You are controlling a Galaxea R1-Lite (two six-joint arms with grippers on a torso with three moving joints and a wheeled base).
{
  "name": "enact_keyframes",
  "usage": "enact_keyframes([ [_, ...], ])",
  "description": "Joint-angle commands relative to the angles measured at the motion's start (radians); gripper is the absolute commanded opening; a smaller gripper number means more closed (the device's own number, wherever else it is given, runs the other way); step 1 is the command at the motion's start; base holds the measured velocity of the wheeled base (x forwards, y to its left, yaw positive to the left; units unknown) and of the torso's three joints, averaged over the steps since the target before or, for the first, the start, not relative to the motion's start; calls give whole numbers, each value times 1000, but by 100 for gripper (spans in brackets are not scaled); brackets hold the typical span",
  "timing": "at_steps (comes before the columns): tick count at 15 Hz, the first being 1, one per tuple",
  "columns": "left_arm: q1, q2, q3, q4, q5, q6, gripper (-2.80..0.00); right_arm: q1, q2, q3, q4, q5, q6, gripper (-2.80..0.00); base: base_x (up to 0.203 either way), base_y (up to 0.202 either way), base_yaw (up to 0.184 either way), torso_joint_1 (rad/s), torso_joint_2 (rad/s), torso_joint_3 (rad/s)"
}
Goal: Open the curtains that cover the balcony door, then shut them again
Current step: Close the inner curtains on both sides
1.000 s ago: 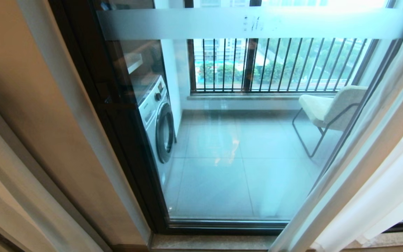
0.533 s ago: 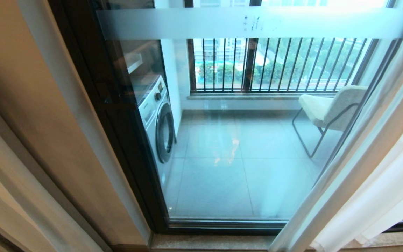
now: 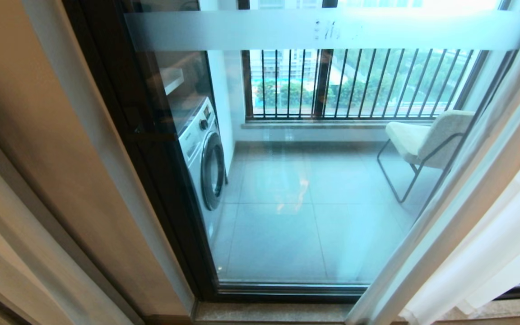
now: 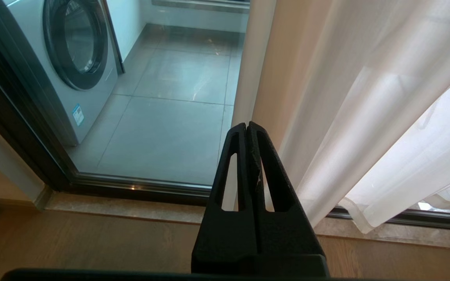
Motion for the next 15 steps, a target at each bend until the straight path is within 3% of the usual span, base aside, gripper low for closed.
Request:
enact_keyframes([
  [1, -19, -53, 15, 1, 4, 0, 0, 0, 1, 0, 1, 1, -1, -280, 0, 0, 0, 0, 0, 0],
  [6, -73, -149, 78, 47, 5, 1, 0, 0, 1, 1, 1, 0, -1, -280, 0, 0, 0, 0, 0, 0],
  [15, -34, -29, 26, 36, 8, 1, 0, 0, 1, 0, 1, 1, -1, -280, 0, 0, 0, 0, 0, 0],
])
